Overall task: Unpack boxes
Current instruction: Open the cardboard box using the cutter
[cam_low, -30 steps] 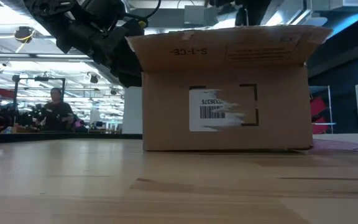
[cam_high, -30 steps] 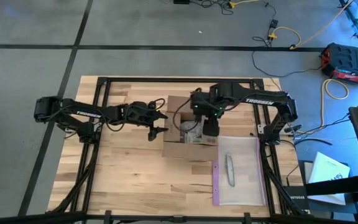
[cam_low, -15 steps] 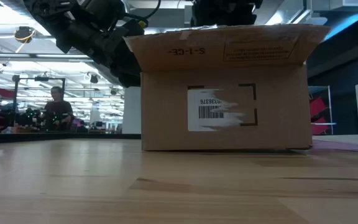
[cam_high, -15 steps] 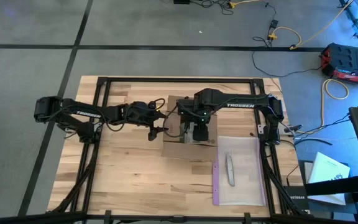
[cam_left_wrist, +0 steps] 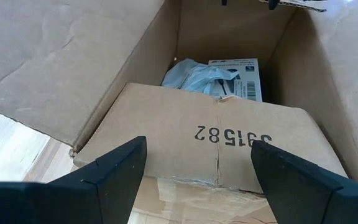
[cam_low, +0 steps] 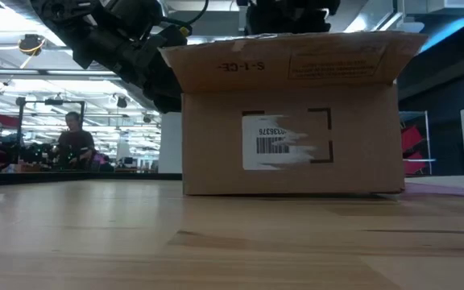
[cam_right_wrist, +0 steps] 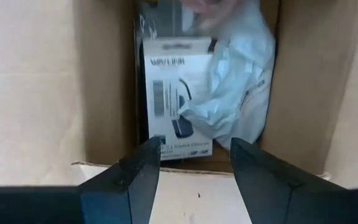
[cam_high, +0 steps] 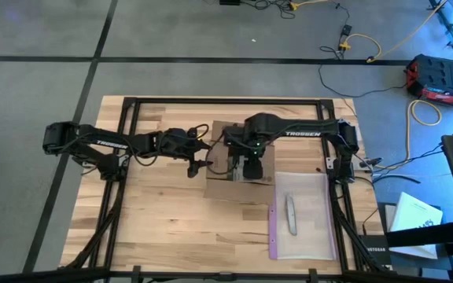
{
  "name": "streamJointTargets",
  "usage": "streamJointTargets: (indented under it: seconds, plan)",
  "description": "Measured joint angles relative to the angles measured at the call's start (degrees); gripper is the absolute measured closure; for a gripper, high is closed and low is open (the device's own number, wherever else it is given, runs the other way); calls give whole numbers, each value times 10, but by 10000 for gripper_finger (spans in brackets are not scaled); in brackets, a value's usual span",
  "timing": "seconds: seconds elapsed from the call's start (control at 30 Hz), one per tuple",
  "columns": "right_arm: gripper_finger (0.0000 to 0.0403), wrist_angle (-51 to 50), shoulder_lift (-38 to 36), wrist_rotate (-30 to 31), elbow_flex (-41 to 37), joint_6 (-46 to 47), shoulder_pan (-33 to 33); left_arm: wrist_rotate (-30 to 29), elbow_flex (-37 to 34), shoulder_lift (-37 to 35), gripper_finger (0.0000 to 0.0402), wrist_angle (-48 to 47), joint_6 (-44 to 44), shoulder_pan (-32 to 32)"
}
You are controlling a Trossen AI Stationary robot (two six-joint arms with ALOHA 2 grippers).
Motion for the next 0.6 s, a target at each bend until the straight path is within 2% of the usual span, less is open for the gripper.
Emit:
streamJointTargets:
  seconds: [0.2,0.6]
  plan:
    - [221,-26,20,-8,0,0,0,0,0,0,121,1,-2,0]
    - [221,-75,11,-2,19,31,1,1,1,0,121,5,-2,0]
